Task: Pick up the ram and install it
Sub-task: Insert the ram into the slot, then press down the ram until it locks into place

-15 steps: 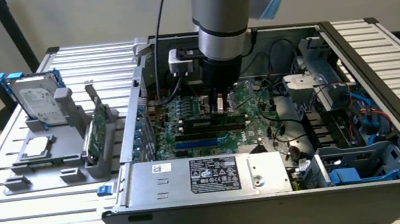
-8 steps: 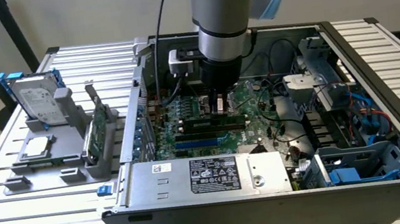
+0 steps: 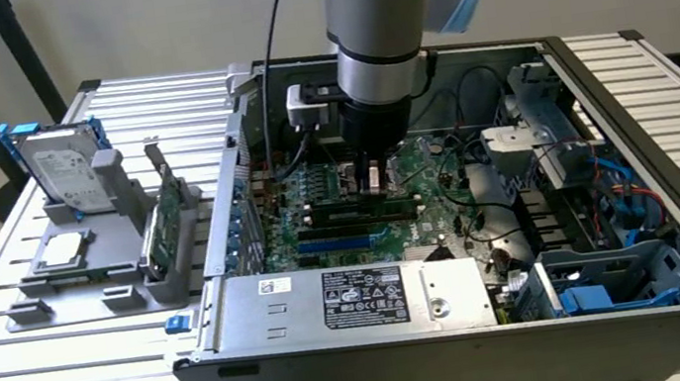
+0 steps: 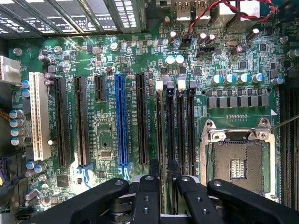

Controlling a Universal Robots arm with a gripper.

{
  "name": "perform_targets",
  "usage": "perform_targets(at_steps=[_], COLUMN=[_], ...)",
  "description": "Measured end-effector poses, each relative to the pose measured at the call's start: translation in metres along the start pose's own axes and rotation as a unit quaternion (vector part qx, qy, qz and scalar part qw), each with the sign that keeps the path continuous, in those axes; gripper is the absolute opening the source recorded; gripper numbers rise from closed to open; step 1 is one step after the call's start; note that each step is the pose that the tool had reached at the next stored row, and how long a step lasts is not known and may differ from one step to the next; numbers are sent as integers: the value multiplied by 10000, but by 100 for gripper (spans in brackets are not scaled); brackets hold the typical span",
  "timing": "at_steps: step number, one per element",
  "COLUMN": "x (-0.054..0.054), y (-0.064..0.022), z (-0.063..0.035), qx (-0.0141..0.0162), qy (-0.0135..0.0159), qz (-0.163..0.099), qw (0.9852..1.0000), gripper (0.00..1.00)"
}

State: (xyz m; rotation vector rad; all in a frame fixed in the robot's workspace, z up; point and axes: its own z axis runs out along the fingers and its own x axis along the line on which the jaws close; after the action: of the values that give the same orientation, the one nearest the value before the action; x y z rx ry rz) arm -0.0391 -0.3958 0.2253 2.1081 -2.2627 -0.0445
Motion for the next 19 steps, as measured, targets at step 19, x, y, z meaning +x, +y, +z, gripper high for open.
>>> perform_targets(at_steps=[19], x=[13], y=[10], z=[-203], qx=[-4], qy=[-53], qz=[-4], qw=[10000], gripper=[11])
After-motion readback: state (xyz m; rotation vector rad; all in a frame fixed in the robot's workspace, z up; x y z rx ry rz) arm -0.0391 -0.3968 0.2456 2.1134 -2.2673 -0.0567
